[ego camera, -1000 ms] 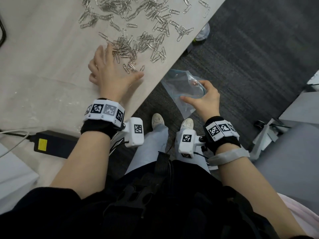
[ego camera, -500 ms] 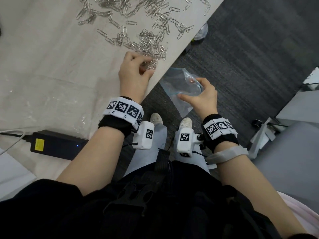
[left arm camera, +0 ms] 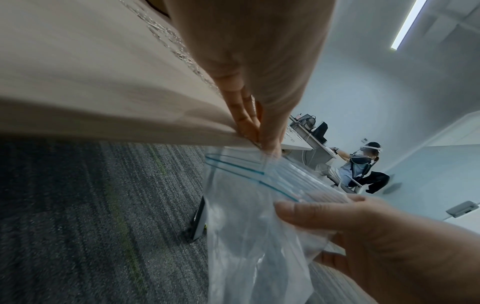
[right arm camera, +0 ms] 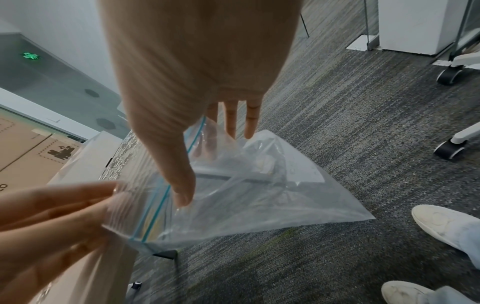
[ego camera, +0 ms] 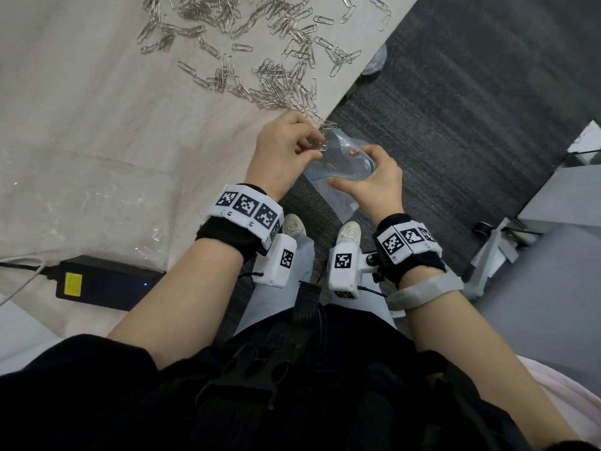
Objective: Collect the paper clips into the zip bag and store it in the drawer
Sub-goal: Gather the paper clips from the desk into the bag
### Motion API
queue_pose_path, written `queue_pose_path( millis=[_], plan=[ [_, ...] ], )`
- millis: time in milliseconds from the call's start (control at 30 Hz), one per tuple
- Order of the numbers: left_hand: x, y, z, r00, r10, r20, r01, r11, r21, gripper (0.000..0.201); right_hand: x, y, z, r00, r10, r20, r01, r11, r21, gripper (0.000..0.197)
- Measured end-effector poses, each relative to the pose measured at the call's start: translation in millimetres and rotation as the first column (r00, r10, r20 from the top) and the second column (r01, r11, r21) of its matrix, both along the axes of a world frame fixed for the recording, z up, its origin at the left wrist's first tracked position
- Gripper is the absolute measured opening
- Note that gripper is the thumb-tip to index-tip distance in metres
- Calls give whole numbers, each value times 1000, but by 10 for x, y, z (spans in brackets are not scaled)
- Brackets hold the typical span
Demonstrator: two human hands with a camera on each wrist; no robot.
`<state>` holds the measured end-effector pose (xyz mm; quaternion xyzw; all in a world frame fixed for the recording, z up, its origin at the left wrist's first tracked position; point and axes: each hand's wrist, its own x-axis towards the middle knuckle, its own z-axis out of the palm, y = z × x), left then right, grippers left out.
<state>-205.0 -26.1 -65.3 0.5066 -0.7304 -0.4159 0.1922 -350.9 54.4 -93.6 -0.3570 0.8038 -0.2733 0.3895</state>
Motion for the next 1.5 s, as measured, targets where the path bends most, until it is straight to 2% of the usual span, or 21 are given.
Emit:
queue_pose_path(
  millis=[167,267,367,433,500,567,667,733,900,1000,1133,1233,1300,1500],
  plan=[
    [-35,-20,40,996,-62,-67,65,997,33,19,7,-26,-14,1000,-2,-1,2,1000,-7,57],
    [22,-60,60,991,53,-127,-53,999,2,24,15,-36,-26,1000,-3,-2,3,1000,-12,53],
    [119,-163,59,972,206,-111,-216,972,-93,30,12,-47,-34,1000,-5,4,5,1000,-17,52],
    [188,-249,64,972,233,-12,-231,954,-191,32,-2,-52,-42,1000,-8,4,8,1000,-16,53],
    [225,-323,85,955,221,199,-174,958,-227,41,-12,-54,-59,1000,-12,6,12,1000,-16,53],
    [234,-384,83,887,182,425,-124,979,-159,53,-15,-57,-72,1000,-11,0,11,1000,-14,54],
    [231,-455,15,839,93,537,-104,994,-10,64,-22,-60,-83,1000,-20,1,20,1000,-3,54],
    [235,-459,-23,842,66,535,-75,997,-5,65,-31,-68,-77,1000,-29,4,29,1000,-2,54],
    [166,-352,15,885,116,450,-67,990,-123,52,-46,-77,-81,999,-47,-8,47,999,14,58],
    [97,-350,66,874,118,471,-61,989,-135,61,-64,-84,-67,998,-57,-3,57,998,11,57],
    [-8,-416,95,854,-66,516,136,986,-98,70,-87,-91,-24,998,-59,3,60,998,-9,52],
    [-117,-471,80,823,-205,531,301,948,-100,59,-92,-94,-11,998,-56,14,56,998,-9,50],
    [-169,-487,48,834,-247,493,352,927,-132,48,-98,-93,-11,998,-55,17,55,999,-1,50],
    [-71,-462,-6,932,-146,332,235,941,-245,30,-101,-92,-20,998,-64,25,63,998,9,51]
  ],
)
